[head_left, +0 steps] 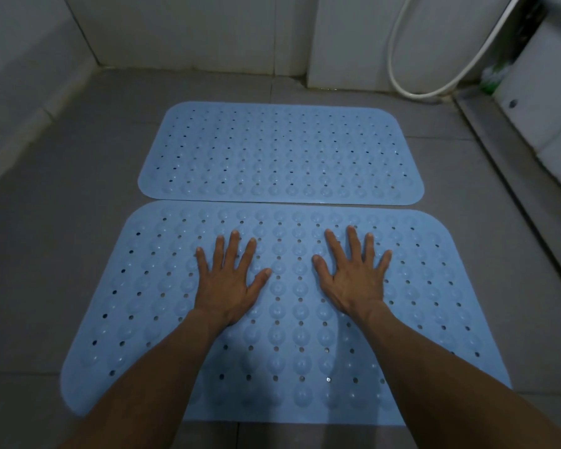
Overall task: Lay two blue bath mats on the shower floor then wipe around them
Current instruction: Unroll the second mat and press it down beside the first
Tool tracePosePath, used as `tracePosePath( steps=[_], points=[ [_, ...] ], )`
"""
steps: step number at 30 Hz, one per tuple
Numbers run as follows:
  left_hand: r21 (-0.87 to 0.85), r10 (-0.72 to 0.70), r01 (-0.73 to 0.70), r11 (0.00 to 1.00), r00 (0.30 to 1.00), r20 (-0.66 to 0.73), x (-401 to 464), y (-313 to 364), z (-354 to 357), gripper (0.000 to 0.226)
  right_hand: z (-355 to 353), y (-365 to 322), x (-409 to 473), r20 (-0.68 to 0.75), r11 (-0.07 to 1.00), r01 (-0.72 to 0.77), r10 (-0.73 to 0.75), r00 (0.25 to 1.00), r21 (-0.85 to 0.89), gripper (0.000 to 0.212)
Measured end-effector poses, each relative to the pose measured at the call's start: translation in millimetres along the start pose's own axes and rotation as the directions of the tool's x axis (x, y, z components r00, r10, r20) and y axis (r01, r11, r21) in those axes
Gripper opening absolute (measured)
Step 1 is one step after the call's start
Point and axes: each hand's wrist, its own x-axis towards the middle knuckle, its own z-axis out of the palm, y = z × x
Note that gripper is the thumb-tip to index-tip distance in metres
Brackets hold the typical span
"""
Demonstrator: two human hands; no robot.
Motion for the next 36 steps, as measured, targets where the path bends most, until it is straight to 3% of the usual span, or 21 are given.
tracePosePath(
  steps=[36],
  points=[
    [-0.003,0.012,-0.013,1.0,0.999,-0.051,9.4,-18.4,2.4,0.076,-3.7,-15.3,5.6,0.005,0.999,0.004,-0.004,1.0,0.043,0.07]
  ],
)
